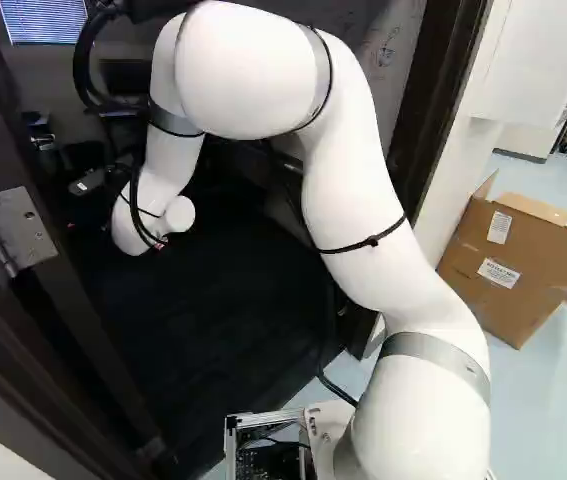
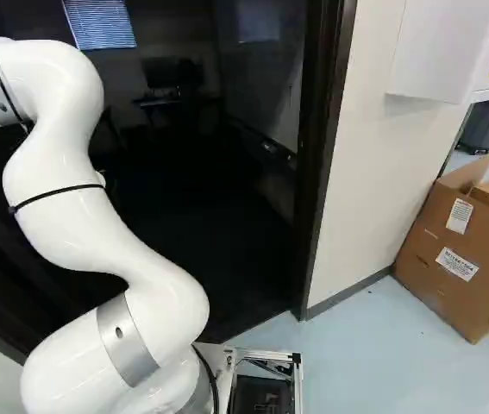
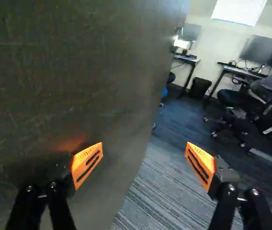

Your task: Open the door and move inside

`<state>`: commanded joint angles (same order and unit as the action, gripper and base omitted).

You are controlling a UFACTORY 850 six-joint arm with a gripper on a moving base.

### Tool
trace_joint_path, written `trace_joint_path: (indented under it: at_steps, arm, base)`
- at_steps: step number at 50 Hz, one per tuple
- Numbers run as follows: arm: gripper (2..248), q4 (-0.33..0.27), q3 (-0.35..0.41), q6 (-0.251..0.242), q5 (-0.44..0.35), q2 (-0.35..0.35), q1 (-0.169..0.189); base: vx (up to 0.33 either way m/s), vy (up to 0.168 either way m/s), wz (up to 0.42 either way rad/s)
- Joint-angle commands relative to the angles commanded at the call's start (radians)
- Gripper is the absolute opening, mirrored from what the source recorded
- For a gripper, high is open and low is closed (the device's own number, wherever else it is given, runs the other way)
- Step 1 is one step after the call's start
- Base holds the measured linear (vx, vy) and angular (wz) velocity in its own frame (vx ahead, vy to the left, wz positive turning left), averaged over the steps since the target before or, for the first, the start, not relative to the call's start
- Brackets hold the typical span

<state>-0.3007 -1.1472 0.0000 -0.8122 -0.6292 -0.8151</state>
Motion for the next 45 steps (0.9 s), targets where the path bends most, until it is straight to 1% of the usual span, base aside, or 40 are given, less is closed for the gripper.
trace_joint_path:
  at_steps: [26, 45]
  arm:
    - [247, 0.0, -0.011, 0.0, 0.0, -0.008, -0.037]
    - [247, 0.0, -0.013, 0.0, 0.0, -0.009, -0.04]
  base:
    - [0.0, 0.0, 0.0]
    - [0.0, 0.0, 0.0]
